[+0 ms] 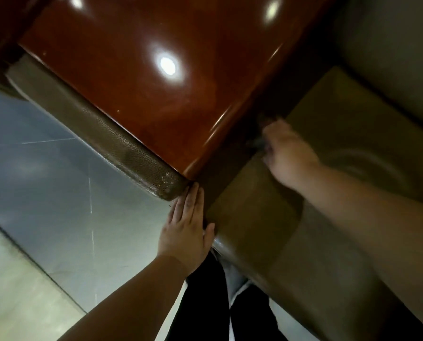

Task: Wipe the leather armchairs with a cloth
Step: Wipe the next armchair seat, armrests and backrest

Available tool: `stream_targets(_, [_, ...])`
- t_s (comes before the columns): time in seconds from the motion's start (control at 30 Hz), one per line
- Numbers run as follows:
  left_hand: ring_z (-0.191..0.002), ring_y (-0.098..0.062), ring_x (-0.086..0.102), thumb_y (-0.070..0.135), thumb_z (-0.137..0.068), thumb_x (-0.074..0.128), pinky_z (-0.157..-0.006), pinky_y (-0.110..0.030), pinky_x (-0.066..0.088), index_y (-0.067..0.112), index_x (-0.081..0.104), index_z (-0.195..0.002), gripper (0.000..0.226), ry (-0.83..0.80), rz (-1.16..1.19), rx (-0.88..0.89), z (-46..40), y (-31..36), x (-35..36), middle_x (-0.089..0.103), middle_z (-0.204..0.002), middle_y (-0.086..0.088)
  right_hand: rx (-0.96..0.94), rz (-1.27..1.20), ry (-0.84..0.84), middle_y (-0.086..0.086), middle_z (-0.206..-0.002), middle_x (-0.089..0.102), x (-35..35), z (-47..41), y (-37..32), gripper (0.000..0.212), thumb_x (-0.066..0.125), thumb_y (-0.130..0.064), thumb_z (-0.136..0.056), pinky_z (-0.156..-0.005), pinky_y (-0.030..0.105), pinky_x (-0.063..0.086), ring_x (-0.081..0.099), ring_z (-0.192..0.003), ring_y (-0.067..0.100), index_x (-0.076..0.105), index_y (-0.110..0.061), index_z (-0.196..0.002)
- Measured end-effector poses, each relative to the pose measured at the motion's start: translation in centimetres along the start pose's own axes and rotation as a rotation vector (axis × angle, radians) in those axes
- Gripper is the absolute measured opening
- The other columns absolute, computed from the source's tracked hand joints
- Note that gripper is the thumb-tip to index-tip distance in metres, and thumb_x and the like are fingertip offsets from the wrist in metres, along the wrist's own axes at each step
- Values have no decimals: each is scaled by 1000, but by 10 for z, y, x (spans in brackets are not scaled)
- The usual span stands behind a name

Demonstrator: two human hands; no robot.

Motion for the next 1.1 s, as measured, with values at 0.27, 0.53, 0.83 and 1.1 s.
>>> stream_targets(0.27, [-155, -14, -37, 63, -103, 10, -128, -37, -13, 29, -34, -158, 78, 50, 202, -264, 31, 0, 21, -41, -166, 6, -177, 20, 27, 11, -155, 47, 55, 42, -127, 55, 58, -24, -94, -117, 47, 36, 39, -144, 33, 43, -26, -147])
stream_targets(0.53, [-164, -28, -3, 61, -107, 27, -129, -42, 5, 20, -3, -169, 80, 26, 214, -375, 46, -50, -1, -11, -177, -3, 101, -23, 69, 11, -167, 31, 16, 22, -26, 67, 58, -8, -97, -127, 43, 23, 20, -158, 31, 34, -13, -159])
stream_targets(0.83, [-164, -27, 0, 54, -106, 38, -130, -42, 11, 14, 0, -169, 83, 17, 274, -466, 53, -52, -3, -3, -178, -5, -341, -94, -102, 1, -168, 30, 79, 85, -171, 77, 70, -15, -87, -127, 51, 20, 20, -156, 27, 38, -21, -158])
stream_targets(1.1, [-164, -25, 4, 52, -107, 38, -133, -45, 14, 18, 3, -169, 79, -10, 213, -269, 42, -21, -13, 5, -178, -4, 123, -63, 75, 4, -171, 23, 8, 43, -13, 70, 55, -9, -99, -128, 44, 21, 14, -159, 26, 27, -19, -162])
Point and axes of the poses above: each hand's wrist, its own z-axis away from the middle knuckle, its own x-axis out of the palm, y = z × x, the point moved 9 cm from there along -z, towards the middle knuckle
